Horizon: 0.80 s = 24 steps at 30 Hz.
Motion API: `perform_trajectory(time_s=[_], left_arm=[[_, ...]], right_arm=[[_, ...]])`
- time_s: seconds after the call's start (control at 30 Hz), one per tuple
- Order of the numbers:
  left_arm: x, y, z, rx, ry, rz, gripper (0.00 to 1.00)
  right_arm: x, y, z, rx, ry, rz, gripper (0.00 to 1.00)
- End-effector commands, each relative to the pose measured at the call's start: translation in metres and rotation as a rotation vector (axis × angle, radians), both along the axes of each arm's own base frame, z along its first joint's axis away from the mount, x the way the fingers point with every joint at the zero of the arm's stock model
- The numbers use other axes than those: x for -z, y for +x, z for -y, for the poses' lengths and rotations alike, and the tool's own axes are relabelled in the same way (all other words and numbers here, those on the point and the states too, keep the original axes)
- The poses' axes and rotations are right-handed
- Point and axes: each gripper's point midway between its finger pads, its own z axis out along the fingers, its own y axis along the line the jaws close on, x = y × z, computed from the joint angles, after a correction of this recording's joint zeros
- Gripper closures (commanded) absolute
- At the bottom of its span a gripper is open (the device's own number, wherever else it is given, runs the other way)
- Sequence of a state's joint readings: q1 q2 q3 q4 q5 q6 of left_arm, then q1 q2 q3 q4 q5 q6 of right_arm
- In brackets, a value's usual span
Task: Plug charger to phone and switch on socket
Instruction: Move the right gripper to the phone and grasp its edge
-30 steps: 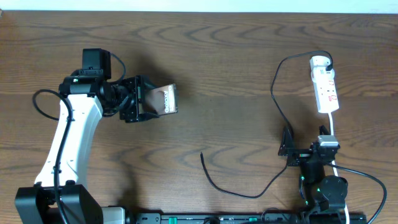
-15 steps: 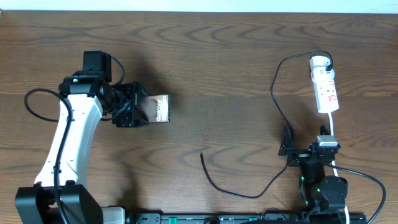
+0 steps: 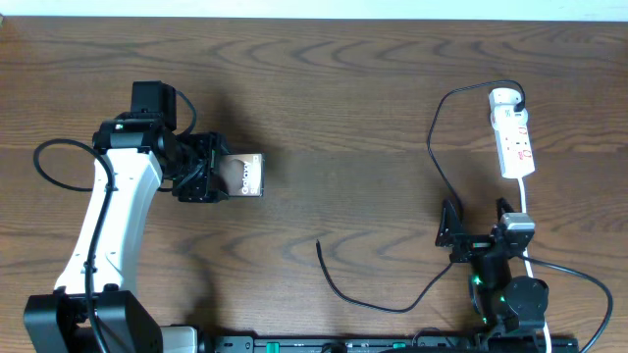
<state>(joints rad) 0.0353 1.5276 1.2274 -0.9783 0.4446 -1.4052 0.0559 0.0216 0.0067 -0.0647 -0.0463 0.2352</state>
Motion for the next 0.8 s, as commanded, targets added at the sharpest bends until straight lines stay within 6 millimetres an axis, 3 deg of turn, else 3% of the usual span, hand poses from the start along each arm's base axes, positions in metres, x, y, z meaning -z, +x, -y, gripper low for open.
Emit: perform_trajectory(time_s=[0.0,0.23,0.4,0.53,0.67,0.7,0.77], left_arm=[[-0.013,0.006,-0.002,0.014,0.021,0.050,0.93],[-0.013,0.006,-0.002,0.014,0.021,0.050,0.93],[-0.013,0.006,-0.002,0.014,0.021,0.050,0.93],[-0.013,0.006,-0.002,0.014,0.021,0.051,0.93],[-0.013,0.006,-0.004,0.011,0.033,0.050,0.93],[-0.012,0.006,-0.005,0.009,0.040,0.049,0.93],[-0.012,0.006,-0.006,0.009,0.043,0.049,0.93]], right_arm=[[0.002,0.001,-0.012,-0.056,0.178,-0.037,0.01],[-0.039,0.012,-0.041,-0.222,0.238,-0.073,0.01],[-0.071,0.040,-0.082,-0.464,0.265,-0.215,0.01],[-0.091,0.062,-0.138,-0.883,0.371,-0.382,0.01],[-0.110,0.067,-0.170,-1.327,0.461,-0.430,0.01],[-0.111,0.071,-0.174,-1.391,0.464,-0.427,0.01],[-0.101,0.098,-0.182,-1.384,0.499,-0.468,0.01]])
